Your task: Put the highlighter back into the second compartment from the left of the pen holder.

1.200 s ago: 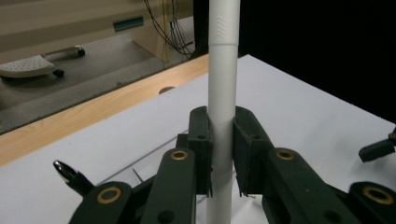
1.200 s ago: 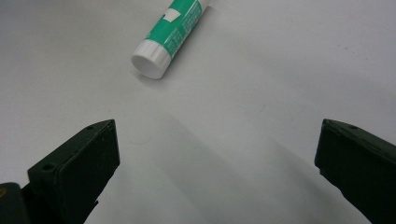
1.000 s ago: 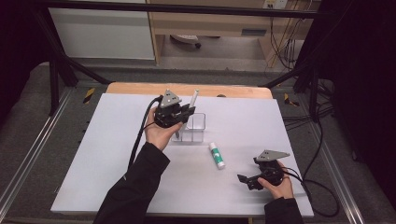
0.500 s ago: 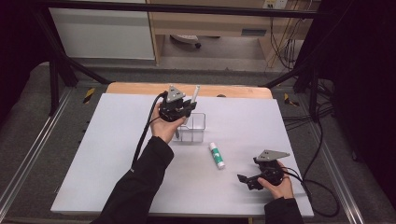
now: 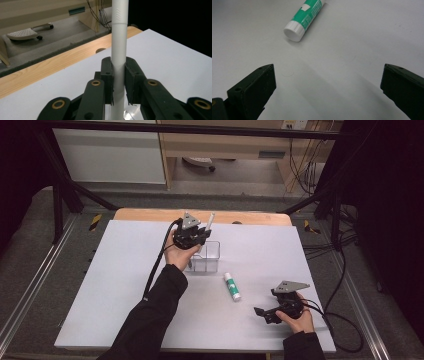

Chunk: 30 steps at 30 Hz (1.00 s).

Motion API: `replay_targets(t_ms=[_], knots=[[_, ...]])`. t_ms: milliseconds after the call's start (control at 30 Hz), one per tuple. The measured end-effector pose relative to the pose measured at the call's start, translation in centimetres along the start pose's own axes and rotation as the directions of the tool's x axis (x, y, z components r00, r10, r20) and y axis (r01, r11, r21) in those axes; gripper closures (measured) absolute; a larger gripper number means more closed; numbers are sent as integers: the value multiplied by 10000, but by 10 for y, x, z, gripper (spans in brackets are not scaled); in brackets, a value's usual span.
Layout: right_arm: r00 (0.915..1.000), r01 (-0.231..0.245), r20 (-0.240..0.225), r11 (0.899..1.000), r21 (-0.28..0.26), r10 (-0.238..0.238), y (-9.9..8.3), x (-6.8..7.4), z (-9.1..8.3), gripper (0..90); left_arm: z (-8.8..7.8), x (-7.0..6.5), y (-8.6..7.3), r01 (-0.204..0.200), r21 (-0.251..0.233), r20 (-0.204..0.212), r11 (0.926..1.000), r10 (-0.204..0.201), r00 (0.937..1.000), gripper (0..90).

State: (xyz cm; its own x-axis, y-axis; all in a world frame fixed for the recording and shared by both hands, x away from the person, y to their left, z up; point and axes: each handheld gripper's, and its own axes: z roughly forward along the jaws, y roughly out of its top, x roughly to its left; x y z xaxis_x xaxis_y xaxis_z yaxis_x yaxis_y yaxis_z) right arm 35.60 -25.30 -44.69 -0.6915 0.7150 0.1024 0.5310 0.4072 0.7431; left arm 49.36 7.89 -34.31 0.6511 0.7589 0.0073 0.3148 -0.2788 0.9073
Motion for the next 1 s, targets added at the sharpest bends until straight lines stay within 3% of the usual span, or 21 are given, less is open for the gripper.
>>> replay_targets(t_ms=[433,1000], knots=[[10000,-13,-25,10000,28,13,0,0,0,5,5,5,-20,118,344,211,9993,-126,9997,780],[10000,-25,-32,10000,65,25,0,1,2,6,12,4,-40,192,853,116,9962,-203,9997,780]])
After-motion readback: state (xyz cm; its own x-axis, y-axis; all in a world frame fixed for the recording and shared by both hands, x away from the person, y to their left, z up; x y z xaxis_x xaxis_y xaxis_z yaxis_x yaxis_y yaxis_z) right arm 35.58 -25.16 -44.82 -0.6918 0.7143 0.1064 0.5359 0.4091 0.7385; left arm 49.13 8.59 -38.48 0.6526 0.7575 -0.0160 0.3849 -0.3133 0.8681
